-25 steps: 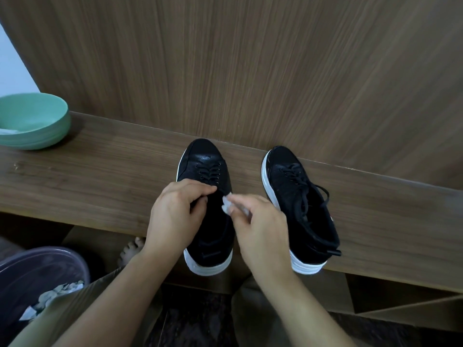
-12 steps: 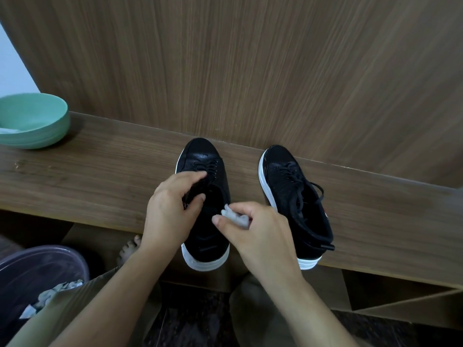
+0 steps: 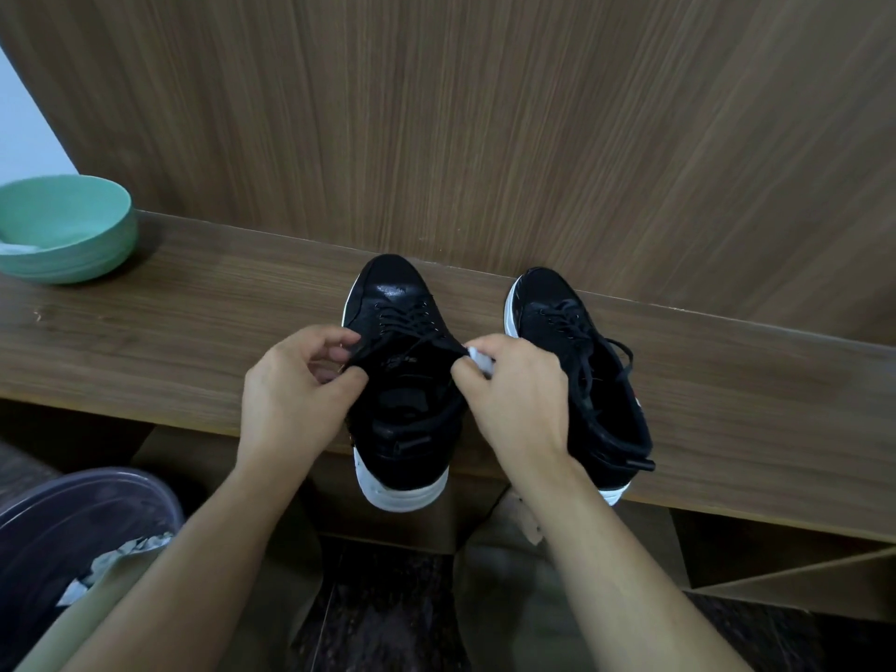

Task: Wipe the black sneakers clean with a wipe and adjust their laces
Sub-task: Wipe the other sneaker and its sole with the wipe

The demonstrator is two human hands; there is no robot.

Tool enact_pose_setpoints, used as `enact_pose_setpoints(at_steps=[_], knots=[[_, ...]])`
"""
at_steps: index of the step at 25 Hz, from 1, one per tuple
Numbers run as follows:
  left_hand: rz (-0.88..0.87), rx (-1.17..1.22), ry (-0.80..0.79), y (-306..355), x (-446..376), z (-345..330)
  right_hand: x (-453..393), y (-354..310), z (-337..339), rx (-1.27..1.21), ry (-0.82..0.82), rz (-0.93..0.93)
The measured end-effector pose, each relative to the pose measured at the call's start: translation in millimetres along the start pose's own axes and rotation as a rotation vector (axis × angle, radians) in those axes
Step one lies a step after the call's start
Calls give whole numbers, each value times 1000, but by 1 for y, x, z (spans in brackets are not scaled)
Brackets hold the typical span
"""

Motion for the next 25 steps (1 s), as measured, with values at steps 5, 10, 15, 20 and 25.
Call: enact_pose_setpoints(at_steps=[5,10,15,20,25], knots=[[34,22,14,-7,-8,10,-1,21,-1,-132,-17,-118],[-493,-576,-58,23,1,-13,6,2,-1,-125,20,-63],[-542,-879,-123,35,-2,-25,4,2,-1,-167,28,-72],[-598,-802,-65,31,-8,-32,9,0,6,-305,29,-78],[-826,-585,103,28,-1,-22,16,-17,24,-556,18,-10]])
Point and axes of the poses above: each hand's wrist, its own x-axis away from the middle knuckle, its own z-axis out of the back of the hand, y = z × x, the point moved 6 cm from there along -x, towards the middle knuckle, and after that the axes turned 1 degree about -y, right-handed, at the moved point
